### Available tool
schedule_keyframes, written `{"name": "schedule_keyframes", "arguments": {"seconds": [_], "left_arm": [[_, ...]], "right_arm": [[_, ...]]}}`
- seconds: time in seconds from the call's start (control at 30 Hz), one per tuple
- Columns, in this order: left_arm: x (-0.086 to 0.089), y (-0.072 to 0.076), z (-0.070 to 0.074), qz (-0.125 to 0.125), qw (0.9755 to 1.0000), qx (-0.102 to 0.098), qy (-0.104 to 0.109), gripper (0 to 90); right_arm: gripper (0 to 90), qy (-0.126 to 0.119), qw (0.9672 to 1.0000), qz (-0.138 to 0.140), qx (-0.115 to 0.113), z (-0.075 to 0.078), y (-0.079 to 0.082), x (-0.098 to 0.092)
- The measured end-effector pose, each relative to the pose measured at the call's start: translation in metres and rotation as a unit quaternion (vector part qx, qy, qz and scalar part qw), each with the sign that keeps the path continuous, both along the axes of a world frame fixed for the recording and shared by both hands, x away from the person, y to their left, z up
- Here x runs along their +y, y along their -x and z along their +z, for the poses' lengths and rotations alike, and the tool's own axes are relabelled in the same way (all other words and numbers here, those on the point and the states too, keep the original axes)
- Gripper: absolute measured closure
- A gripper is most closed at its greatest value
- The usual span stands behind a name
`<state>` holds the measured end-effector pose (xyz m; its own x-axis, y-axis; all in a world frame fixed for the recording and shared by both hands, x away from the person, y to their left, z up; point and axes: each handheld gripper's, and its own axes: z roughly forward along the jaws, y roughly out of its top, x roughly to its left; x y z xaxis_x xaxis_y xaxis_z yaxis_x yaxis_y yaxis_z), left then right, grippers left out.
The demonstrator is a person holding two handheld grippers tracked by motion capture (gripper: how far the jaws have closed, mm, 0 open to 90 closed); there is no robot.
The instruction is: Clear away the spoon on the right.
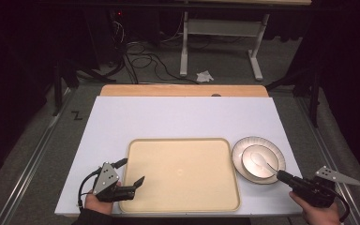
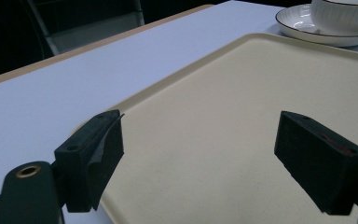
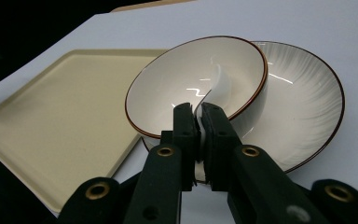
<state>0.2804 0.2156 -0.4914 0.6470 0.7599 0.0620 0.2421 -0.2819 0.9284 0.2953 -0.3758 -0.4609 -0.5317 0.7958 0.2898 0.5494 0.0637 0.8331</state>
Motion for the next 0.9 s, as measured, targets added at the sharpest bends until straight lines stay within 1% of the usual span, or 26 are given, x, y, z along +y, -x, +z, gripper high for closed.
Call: {"name": "schedule_keyframes", "arguments": {"seconds": [0.27,0.47,0.7,0.9], "left_arm": [[0.0,0.0,0.0,0.001,1.0,-0.001,0.0,15.9],[0.0,0.0,0.0,0.0,1.0,-0.001,-0.001,15.9],[0.0,0.0,0.0,0.001,1.0,-0.002,0.0,15.9],[0.001,0.0,0.0,0.001,1.0,-0.002,-0.001,15.9]], "right_arm": [[86.8,0.007,0.9999,0.011,-0.009,0.003,0.001,0.002],[87.0,0.006,0.9996,0.011,-0.025,0.007,0.004,0.002],[87.0,0.014,0.9989,0.011,-0.044,0.012,0.006,0.004],[87.0,0.017,0.9981,0.007,-0.059,0.017,0.009,0.006]]}}
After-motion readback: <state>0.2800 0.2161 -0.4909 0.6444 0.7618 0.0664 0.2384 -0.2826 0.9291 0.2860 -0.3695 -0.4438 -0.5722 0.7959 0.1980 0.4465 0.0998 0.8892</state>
